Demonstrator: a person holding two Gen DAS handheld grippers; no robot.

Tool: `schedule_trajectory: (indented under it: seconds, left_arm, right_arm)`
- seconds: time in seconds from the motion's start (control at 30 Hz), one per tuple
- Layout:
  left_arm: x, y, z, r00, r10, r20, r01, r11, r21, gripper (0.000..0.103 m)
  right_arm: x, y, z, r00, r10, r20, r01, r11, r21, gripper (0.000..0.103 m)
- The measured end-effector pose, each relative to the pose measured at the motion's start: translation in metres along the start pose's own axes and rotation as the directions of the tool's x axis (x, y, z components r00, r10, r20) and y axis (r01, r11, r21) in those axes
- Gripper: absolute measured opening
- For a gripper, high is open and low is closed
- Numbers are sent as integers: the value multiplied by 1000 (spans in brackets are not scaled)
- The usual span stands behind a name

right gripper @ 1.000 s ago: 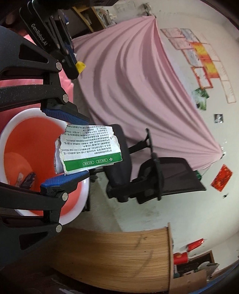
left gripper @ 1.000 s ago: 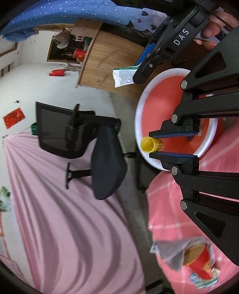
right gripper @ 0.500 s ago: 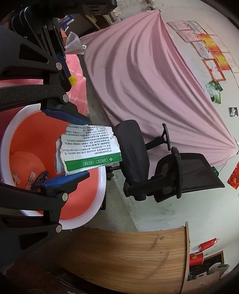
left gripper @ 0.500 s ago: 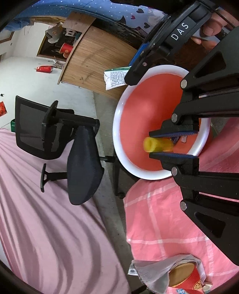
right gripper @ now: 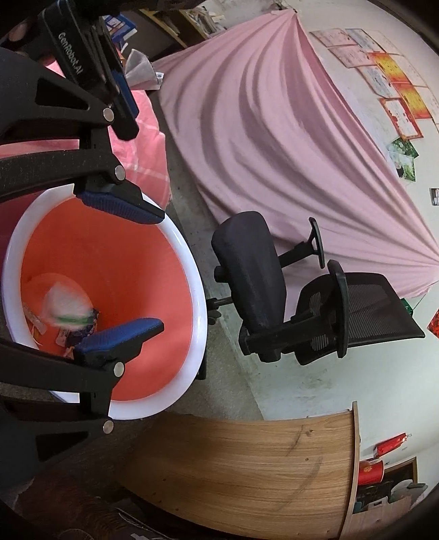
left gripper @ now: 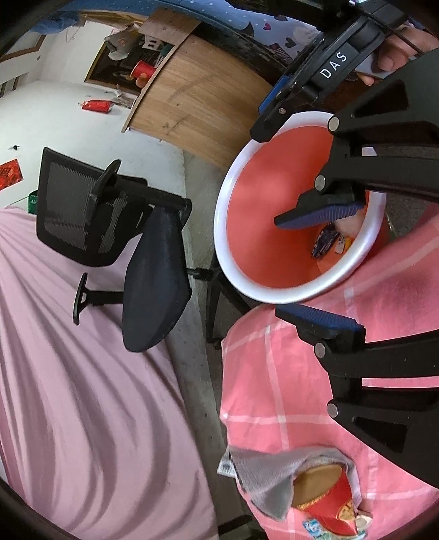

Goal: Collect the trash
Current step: 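Carry cap and leaflet over the orange bucket and open both tools, then move both tools back over the red paper cup on the table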

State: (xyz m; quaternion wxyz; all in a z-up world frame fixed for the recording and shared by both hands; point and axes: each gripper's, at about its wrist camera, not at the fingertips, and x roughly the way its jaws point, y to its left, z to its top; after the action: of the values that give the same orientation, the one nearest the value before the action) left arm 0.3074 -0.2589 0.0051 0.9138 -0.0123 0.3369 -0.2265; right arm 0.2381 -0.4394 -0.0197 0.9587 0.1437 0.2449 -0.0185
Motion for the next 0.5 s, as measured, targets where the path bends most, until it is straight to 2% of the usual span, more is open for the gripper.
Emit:
schedule_trajectory:
  seconds: [0.07,0.13,0.2,0.3,0.33,0.43,0.5]
  left_arm:
    - [-6,3,0,1000,8,11,-8,1000,-7,46]
    - [-13,7,0,999,17,27,-16,1000,-19,51]
    - [-21,11,0,999,26,43,-24,999,-34,51]
    - [-33,17,1,997,45,68,-42,998,-47,52]
    - [-36,18,2,996,53,78,-50,998,-49,54]
    - [-53,28,1,987,92,132,-82,994,-74,64]
    - [-64,35,0,979,119,168,-104,990,-94,78]
  right_arm:
    - [-1,2,1,1000,0,1,0,1000,-5,61]
    - [-2,4,2,1000,2,6,-1,1000,-8,68]
    - [-2,6,2,1000,2,11,-2,1000,-9,74]
    - [-5,10,3,1000,10,23,-9,1000,-13,77]
    - [-6,11,3,1000,10,27,-10,1000,-15,83]
    - [-11,17,4,998,23,58,-22,1000,-19,91]
    - [-15,22,5,996,36,81,-34,999,-24,95]
